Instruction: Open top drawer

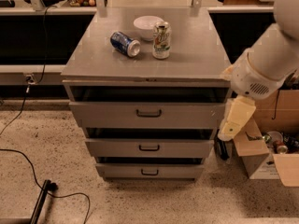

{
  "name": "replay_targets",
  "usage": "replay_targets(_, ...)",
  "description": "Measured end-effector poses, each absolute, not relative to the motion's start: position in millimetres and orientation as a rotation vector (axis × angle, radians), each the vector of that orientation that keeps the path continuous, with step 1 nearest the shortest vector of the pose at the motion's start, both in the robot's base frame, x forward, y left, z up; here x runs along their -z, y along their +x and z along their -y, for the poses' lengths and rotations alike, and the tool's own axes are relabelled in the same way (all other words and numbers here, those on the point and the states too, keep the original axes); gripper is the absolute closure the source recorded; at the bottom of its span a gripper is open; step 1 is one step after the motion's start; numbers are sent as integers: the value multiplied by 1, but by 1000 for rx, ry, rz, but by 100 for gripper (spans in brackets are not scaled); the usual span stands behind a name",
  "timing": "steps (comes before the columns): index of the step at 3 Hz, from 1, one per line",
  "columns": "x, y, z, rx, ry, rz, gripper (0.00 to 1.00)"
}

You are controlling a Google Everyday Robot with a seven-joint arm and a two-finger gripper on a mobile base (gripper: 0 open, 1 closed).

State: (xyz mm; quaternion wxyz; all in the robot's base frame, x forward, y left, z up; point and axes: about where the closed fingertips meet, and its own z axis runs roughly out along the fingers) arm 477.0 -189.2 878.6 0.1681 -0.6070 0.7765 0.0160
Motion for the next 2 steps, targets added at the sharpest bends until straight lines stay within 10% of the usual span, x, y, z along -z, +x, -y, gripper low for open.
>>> replay_targets(2,-868,500,169,-72,-1723,-2110,0)
